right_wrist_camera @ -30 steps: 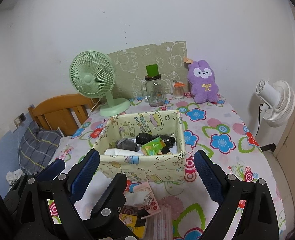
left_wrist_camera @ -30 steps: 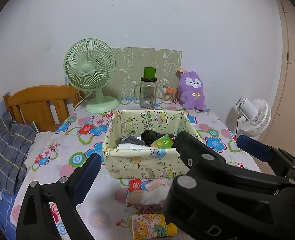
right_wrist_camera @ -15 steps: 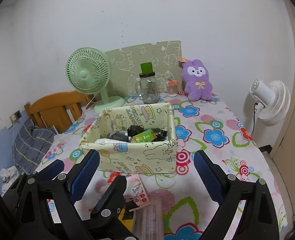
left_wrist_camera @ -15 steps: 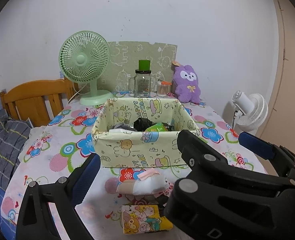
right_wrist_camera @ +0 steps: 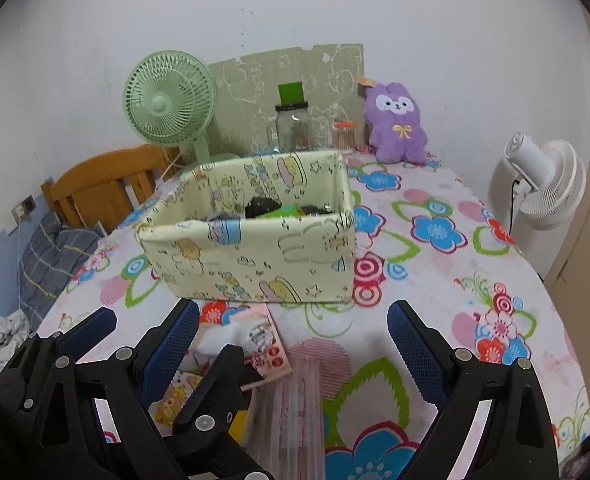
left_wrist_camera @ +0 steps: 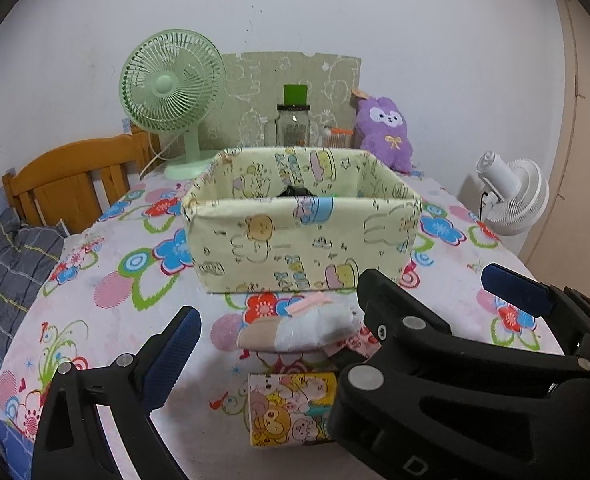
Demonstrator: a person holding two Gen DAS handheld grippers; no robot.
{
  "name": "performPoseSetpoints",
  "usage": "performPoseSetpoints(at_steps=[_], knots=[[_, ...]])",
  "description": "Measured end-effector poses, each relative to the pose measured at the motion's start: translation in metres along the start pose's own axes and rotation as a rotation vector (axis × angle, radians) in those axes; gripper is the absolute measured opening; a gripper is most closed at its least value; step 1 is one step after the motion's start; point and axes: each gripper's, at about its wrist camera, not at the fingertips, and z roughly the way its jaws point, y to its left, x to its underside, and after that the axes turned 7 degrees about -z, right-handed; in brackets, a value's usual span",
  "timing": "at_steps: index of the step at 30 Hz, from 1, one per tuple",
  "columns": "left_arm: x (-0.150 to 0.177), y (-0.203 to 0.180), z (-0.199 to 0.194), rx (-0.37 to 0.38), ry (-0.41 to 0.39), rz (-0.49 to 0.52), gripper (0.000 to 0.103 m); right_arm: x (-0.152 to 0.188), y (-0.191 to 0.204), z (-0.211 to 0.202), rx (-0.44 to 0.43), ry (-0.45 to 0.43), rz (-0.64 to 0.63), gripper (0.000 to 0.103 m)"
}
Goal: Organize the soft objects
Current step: 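Withdraw both grippers from the box toward the cartoon pouch and plastic tubes, then grasp the cartoon-print pouch with the left gripper while the right gripper grasps the clear tube pack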
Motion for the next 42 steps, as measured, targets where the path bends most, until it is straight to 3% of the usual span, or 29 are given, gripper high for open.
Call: performPoseSetpoints(at_steps=[27,30,38,42], knots=[[0.042,0.017,0.018,0.003,0.079,-0.016,0.099,0.042,0.007,0.028,-0.005,0.114,-0.019,0.096],[0.043,0.016,0.02,0.006,0.083,-0.015,0.099,0.042,0.006,0.031,-0.013,0.125,-0.01,0.09],[0.044,0.009,0.027,0.012,0.109,-0.014,0.099,0.044,-0.001,0.035,-0.017,0.15,0.02,0.085],[0.044,0.008,0.031,0.023,0.124,-0.021,0.083,0.045,-0.002,0.035,-0.019,0.149,0.019,0.085]])
